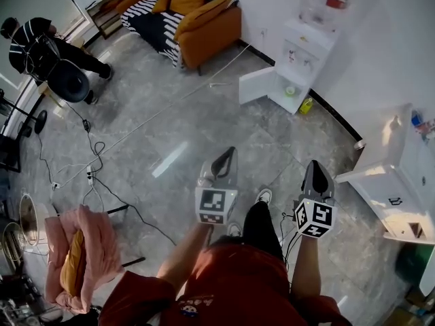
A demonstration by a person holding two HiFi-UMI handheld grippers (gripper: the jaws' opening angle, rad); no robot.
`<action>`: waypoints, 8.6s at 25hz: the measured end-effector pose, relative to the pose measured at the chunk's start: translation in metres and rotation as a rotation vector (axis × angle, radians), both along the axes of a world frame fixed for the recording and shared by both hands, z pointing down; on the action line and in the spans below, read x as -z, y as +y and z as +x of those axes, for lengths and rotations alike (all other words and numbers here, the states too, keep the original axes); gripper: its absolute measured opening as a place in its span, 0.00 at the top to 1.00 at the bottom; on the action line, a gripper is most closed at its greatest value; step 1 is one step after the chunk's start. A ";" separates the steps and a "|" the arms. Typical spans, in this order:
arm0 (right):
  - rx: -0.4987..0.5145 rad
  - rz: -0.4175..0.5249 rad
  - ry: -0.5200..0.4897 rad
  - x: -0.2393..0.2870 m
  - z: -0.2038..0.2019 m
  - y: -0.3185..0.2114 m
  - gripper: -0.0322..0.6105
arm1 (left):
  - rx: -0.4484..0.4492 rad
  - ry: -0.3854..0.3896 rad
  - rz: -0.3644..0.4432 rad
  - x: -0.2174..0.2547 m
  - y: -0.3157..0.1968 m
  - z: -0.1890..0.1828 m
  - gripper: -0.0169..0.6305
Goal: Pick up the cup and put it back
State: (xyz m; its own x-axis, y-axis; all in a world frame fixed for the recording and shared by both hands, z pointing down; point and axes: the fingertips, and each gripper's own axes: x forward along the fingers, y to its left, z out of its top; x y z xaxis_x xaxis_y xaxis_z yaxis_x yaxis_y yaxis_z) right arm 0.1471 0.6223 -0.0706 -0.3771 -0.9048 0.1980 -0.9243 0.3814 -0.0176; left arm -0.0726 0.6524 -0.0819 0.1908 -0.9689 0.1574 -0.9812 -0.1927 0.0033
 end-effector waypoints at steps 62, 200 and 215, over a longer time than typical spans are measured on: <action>-0.170 -0.050 0.050 -0.005 -0.101 -0.550 0.95 | -0.254 -0.035 0.029 0.009 -0.606 -0.075 0.97; -0.216 -0.111 0.027 -0.904 -0.028 -0.858 0.45 | -0.358 -0.007 -0.022 -0.873 -0.818 0.044 0.97; -0.252 -0.183 0.029 -0.928 -0.018 -0.924 0.42 | -0.346 -0.008 -0.035 -0.878 -0.821 0.041 0.97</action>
State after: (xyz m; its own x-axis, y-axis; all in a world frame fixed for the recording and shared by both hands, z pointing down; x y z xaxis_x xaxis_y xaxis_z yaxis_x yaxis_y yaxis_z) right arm 0.1292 -0.3020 0.8577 -0.1378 -0.9174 0.3734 -0.9903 0.1335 -0.0375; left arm -0.0313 -0.1688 0.7964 0.5056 -0.8410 0.1925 -0.8579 -0.5137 0.0088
